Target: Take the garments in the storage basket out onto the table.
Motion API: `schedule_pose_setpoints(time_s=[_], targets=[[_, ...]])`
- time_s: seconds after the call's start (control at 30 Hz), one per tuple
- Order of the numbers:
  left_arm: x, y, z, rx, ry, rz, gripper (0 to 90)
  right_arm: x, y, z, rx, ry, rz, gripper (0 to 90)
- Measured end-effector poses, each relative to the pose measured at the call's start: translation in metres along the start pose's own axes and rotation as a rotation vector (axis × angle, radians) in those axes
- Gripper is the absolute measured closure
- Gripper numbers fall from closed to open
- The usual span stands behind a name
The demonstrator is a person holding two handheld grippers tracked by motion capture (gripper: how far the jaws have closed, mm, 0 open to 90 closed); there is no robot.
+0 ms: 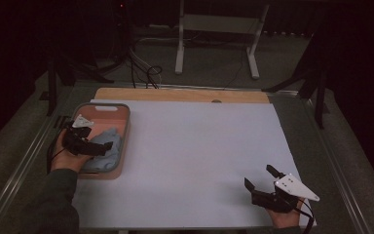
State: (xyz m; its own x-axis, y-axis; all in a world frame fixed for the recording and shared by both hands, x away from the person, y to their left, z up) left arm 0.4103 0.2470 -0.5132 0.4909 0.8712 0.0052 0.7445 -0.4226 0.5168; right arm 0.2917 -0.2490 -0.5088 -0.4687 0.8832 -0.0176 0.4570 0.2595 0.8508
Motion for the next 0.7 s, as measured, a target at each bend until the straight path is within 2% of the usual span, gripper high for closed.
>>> schedule_pose_setpoints(time_s=[0.23,0.37,0.5,0.7], targets=[[-0.001,-0.003,0.005,0.057,-0.015,0.032,0.8,0.0,0.0,0.0,0.001,0.0,0.0,9.9],[-0.001,-0.003,0.009,0.078,-0.021,0.034,0.7,0.0,0.0,0.0,0.002,-0.001,-0.001,9.9],[-0.002,-0.004,0.014,0.099,-0.01,0.044,0.7,0.0,0.0,0.001,0.002,-0.001,0.001,9.8],[0.001,-0.008,0.019,0.15,0.0,0.009,0.4,0.0,0.0,0.001,0.003,-0.001,0.003,9.9]])
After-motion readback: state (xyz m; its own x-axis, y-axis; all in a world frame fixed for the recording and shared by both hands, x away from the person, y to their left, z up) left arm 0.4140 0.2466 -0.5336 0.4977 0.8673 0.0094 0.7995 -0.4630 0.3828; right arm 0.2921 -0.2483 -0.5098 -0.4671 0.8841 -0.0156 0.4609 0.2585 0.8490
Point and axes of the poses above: each handheld gripper's, and its own axes: z roughly forward along the jaws, y roughly out of its top, x roughly to its left, the point moved 10 cm from there along z, roughly forward along the jaws, and after that the axes turned 11 degrees about x, right-handed, at the moved point
